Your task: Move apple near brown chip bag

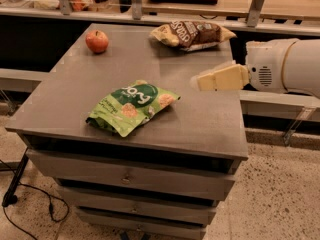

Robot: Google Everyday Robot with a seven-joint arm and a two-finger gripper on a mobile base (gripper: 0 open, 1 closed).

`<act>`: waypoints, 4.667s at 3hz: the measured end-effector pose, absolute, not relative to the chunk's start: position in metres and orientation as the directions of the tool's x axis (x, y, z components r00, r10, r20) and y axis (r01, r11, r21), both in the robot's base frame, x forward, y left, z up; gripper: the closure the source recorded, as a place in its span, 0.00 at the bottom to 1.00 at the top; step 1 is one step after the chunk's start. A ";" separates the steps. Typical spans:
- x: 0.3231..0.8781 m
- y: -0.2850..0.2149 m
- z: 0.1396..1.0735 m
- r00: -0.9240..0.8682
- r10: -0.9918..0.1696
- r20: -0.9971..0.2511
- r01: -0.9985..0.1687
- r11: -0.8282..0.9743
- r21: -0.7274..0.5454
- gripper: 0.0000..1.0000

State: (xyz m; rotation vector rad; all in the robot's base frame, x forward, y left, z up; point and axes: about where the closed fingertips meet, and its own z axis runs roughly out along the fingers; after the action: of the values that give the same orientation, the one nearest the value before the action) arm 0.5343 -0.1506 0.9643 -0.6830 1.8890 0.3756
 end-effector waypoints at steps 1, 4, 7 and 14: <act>0.530 -0.137 0.961 -0.268 -0.278 -0.922 -0.605 0.793 -0.063 0.00; 0.566 -0.065 0.936 -0.233 -0.243 -0.942 -0.638 0.769 -0.040 0.00; 0.681 0.084 0.894 -0.210 -0.178 -0.961 -0.717 0.696 0.028 0.00; 0.809 0.154 0.885 -0.071 -0.160 -0.984 -0.630 0.773 -0.080 0.00</act>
Offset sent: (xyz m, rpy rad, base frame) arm -0.0130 0.0635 -0.0218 0.0694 -0.0944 0.0002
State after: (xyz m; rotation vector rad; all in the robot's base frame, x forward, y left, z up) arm 0.8091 0.1543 0.8846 -0.6420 1.6249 0.4338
